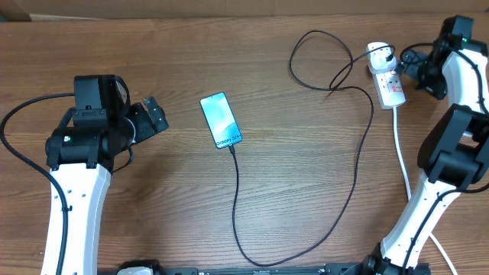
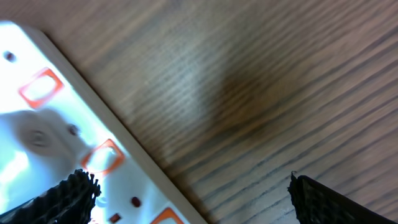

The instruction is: Plug charger to phone and switch on socket

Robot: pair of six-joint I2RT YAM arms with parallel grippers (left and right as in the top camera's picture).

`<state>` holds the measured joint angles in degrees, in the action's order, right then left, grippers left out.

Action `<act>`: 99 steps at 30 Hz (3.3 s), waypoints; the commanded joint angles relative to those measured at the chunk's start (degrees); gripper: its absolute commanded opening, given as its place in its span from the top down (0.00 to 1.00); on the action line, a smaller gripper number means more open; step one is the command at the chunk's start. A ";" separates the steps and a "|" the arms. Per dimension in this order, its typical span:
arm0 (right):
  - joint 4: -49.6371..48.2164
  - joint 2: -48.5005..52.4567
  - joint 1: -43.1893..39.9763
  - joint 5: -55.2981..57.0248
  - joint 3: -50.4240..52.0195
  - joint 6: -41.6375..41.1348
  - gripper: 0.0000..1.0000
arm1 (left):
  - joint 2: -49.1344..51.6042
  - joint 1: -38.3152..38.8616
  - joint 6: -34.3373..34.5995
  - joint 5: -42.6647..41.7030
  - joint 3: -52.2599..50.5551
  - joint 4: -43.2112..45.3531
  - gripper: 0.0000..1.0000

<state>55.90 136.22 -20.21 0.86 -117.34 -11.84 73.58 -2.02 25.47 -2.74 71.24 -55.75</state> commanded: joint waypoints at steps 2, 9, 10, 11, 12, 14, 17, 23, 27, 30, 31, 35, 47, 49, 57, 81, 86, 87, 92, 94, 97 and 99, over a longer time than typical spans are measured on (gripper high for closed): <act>-2.12 0.46 0.28 -0.66 2.36 0.39 0.00 | 0.28 -0.31 -0.63 0.20 0.17 0.13 0.00; -4.37 0.46 0.28 -0.94 2.36 0.37 0.00 | 0.28 -0.31 -0.63 0.20 0.17 0.13 0.00; -4.68 0.46 0.28 -0.94 2.36 0.37 0.00 | 0.28 -0.31 -0.63 0.20 0.17 0.13 0.00; -4.90 0.46 0.28 -0.94 2.36 0.35 0.00 | 0.28 -0.31 -0.63 0.20 0.17 0.13 0.00; -5.09 0.46 0.28 -0.94 2.36 0.33 0.00 | 0.28 -0.31 -0.63 0.20 0.17 0.13 0.00; -5.31 0.46 0.28 -0.94 2.36 0.31 0.00 | 0.28 -0.31 -0.63 0.20 0.17 0.13 0.00; -5.51 0.46 0.28 -0.98 2.38 -0.11 0.00 | 0.28 -0.31 -0.63 0.20 0.17 0.13 0.01; -5.33 0.66 0.28 -0.98 2.93 -0.09 0.00 | 0.28 -0.31 -0.63 0.20 0.17 0.13 0.00; -5.88 0.85 0.28 -2.05 4.02 -0.07 0.00 | 0.28 -0.31 -0.63 0.20 0.17 0.13 0.00; -6.80 0.85 0.28 -3.67 5.14 -0.07 0.00 | 0.28 -0.31 -0.63 0.20 0.17 0.13 0.00; -7.08 0.85 0.28 -4.04 5.53 -0.09 0.00 | 0.28 -0.31 -0.63 0.20 0.17 0.13 0.00; -7.45 0.85 0.28 -3.98 6.03 -0.07 0.00 | 0.28 -0.31 -0.63 0.20 0.17 0.13 0.00; -6.27 0.85 0.28 -4.04 6.03 -0.04 0.00 | 0.28 -0.31 -0.63 0.20 0.17 0.13 0.00; -5.79 0.85 0.28 -4.04 6.03 0.11 0.00 | 0.28 -0.31 -0.63 0.20 0.17 0.13 0.00; -5.66 0.85 0.28 -8.66 6.01 2.95 0.00 | 0.28 -0.31 -0.63 0.20 0.17 0.13 0.00; -5.99 0.83 -1.46 -8.07 1.31 -3.63 0.00 | 0.28 -0.31 -0.63 0.20 0.17 0.13 0.00; -5.46 0.83 -2.21 -9.84 0.11 -3.89 0.00 | 0.28 -0.31 -0.63 0.20 0.17 0.13 0.00; -5.46 0.83 -2.38 -10.60 -0.17 -4.15 0.00 | 0.28 -0.31 -0.63 0.20 0.17 0.13 0.00; -5.35 0.83 -2.71 -11.47 -0.81 -4.90 0.00 | 0.28 -0.31 -0.63 0.20 0.17 0.13 0.01; -5.25 0.83 -2.71 -11.47 -0.81 -4.90 0.00 | 0.28 -0.31 -0.63 0.20 0.17 0.13 0.00; -5.22 0.83 -2.64 -11.41 -0.81 -4.87 0.00 | 0.28 -0.31 -0.63 0.20 0.17 0.13 0.00; -5.22 0.85 -2.62 -9.77 -0.52 -4.92 0.00 | 0.28 -0.31 -0.63 0.20 0.17 0.13 0.01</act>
<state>50.76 136.57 -22.79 -10.07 -116.49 -16.34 73.58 -2.02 25.47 -2.72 71.24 -55.75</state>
